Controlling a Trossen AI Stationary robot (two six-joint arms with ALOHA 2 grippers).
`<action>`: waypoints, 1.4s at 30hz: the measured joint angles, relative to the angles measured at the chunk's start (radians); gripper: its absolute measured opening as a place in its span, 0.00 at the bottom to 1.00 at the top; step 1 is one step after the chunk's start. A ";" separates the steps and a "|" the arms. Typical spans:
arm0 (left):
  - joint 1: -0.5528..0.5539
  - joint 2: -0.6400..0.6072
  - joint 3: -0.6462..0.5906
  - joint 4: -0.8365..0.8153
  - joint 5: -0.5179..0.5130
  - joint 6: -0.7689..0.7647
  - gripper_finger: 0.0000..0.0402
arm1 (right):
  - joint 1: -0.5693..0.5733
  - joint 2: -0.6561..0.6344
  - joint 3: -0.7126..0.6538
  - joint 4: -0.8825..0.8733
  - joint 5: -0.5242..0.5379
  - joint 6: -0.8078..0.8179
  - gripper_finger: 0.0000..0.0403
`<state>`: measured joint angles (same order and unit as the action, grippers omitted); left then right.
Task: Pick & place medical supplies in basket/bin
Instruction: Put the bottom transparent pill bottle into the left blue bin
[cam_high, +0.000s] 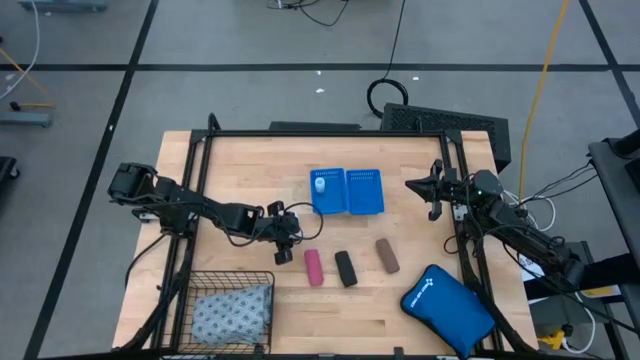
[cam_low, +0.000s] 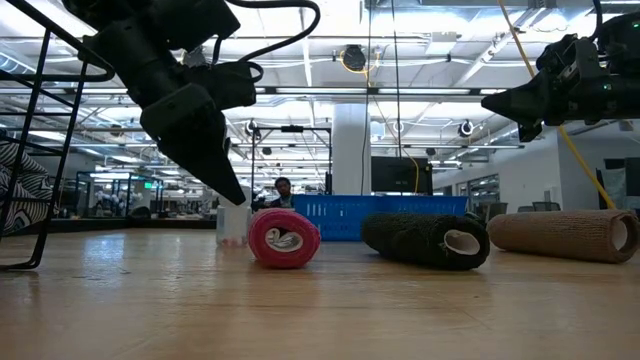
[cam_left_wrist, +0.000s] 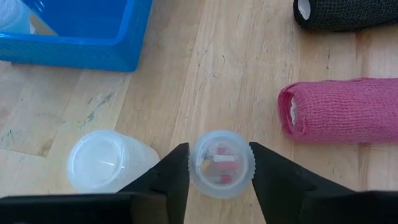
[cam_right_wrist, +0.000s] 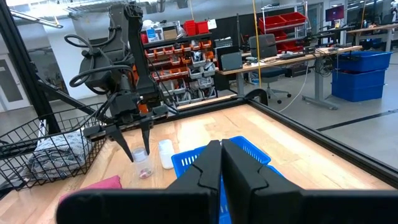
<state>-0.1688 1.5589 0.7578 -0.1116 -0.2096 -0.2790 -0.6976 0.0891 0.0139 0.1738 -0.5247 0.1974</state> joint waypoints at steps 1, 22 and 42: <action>0.000 0.000 0.000 0.000 0.000 0.000 0.36 | 0.000 0.000 0.000 0.000 0.000 0.000 0.01; 0.000 0.000 0.000 0.000 0.003 0.006 0.35 | 0.000 0.000 0.000 0.000 0.000 0.000 0.01; 0.028 0.001 0.129 -0.033 0.020 -0.021 0.40 | 0.000 0.000 0.000 0.000 0.000 0.000 0.01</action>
<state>-0.1404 1.5599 0.8867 -0.1443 -0.1898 -0.3001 -0.6975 0.0891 0.0139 0.1741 -0.5248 0.1971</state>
